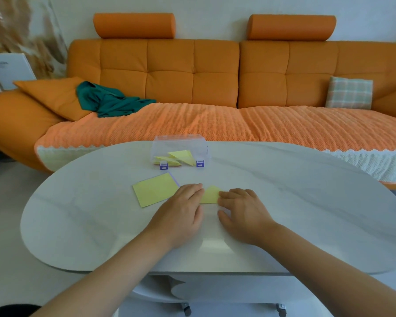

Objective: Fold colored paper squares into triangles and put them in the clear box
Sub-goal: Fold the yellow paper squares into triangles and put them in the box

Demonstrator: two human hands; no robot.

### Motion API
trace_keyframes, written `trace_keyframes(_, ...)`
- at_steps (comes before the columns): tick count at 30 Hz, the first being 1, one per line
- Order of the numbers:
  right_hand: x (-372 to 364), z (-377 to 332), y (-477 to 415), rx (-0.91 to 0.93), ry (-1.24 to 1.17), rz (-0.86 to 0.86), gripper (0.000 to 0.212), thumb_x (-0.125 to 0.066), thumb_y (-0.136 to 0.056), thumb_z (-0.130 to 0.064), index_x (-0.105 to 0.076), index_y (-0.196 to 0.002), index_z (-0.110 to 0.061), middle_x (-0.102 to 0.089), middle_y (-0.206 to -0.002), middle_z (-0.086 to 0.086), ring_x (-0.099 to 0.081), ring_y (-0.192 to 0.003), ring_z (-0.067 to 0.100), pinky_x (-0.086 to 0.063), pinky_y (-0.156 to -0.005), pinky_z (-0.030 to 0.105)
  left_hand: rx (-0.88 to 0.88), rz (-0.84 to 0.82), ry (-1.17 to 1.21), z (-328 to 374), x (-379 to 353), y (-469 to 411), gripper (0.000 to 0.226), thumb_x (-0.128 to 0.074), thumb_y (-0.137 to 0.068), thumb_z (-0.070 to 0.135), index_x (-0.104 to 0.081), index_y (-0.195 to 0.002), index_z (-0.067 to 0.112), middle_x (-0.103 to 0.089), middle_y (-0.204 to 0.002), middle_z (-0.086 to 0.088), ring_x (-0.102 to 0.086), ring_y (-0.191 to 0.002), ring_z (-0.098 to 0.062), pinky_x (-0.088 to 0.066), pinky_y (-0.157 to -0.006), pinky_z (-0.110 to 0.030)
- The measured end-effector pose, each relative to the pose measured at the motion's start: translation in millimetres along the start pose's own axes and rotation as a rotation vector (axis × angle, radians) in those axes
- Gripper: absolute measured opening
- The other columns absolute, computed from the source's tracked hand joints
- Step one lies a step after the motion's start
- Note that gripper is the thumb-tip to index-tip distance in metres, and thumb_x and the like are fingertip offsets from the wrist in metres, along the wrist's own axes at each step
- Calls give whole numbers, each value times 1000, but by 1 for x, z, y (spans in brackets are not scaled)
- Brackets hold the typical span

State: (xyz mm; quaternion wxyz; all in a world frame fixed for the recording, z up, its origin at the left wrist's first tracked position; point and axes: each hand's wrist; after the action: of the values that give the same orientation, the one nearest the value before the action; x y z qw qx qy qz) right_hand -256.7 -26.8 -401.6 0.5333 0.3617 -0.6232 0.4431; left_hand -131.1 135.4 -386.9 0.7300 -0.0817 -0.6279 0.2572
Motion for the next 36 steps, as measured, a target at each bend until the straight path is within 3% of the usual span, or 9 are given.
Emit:
trace_keyframes(3, 0, -8, -8, 1, -36, -5, 37, -38, -99, -39, -67, -119, -26, -58, -137, -10, -47, -126, 18, -30, -104, 32, 42, -72, 110, 1, -11, -11, 41, -48, -101, 21, -54, -138, 5, -49, -147, -4, -39, -138, -16, -14, -111, -9)
trace_keyframes(6, -1, -10, -14, 0, -66, -31, 37, -38, -101, -36, -64, -125, -26, -51, -147, -8, -42, -133, 18, -25, -108, 30, 139, -137, 166, -5, -20, -16, 39, -45, -103, 32, -61, -129, 8, -53, -140, 0, -42, -133, -15, -23, -106, -15)
trace_keyframes(10, -2, -10, -18, -5, -67, -41, 37, -38, -102, -34, -62, -128, -27, -46, -152, -5, -39, -137, 20, -24, -109, 31, 106, -162, 87, -11, -25, -18, 38, -46, -102, 38, -64, -119, 9, -57, -130, -1, -47, -123, -18, -31, -103, -22)
trace_keyframes(16, 1, -3, -14, -36, -52, -77, 43, -33, -103, -38, -53, -140, -39, -38, -158, -7, -32, -143, 19, -17, -117, 40, 64, -233, -13, -9, -25, -16, 45, -35, -101, 52, -57, -128, 23, -48, -119, 4, -43, -114, -16, -38, -99, -29)
trace_keyframes(20, 5, 6, -8, -136, -54, -61, 41, -36, -99, -42, -59, -132, -44, -43, -155, -12, -33, -143, 15, -8, -119, 45, 77, -269, -49, -8, -24, -17, 46, -34, -99, 55, -54, -129, 26, -45, -121, 5, -41, -115, -17, -40, -100, -33)
trace_keyframes(29, 14, 22, 1, -326, -54, 4, 37, -40, -91, -40, -72, -111, -40, -65, -127, -16, -53, -116, 16, -28, -100, 37, 105, -271, -18, -6, -21, -21, 42, -44, -98, 53, -54, -131, 28, -46, -123, 8, -41, -119, -15, -41, -101, -34)
trace_keyframes(36, 15, 24, 5, -213, -91, 43, 34, -44, -95, -36, -69, -118, -35, -61, -133, -15, -52, -123, 13, -28, -108, 34, 156, -182, 127, -15, -22, -22, 24, -55, -97, 33, -65, -119, 27, -52, -120, 11, -45, -117, -11, -40, -99, -27)
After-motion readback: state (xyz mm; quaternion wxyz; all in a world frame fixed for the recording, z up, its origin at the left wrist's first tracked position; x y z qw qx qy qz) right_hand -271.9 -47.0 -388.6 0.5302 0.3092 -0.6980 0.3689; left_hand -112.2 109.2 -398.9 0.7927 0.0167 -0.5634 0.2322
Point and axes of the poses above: each hand's wrist, its own y-axis away from the middle knuckle, its own x-axis out of the back of the hand, z = x × y
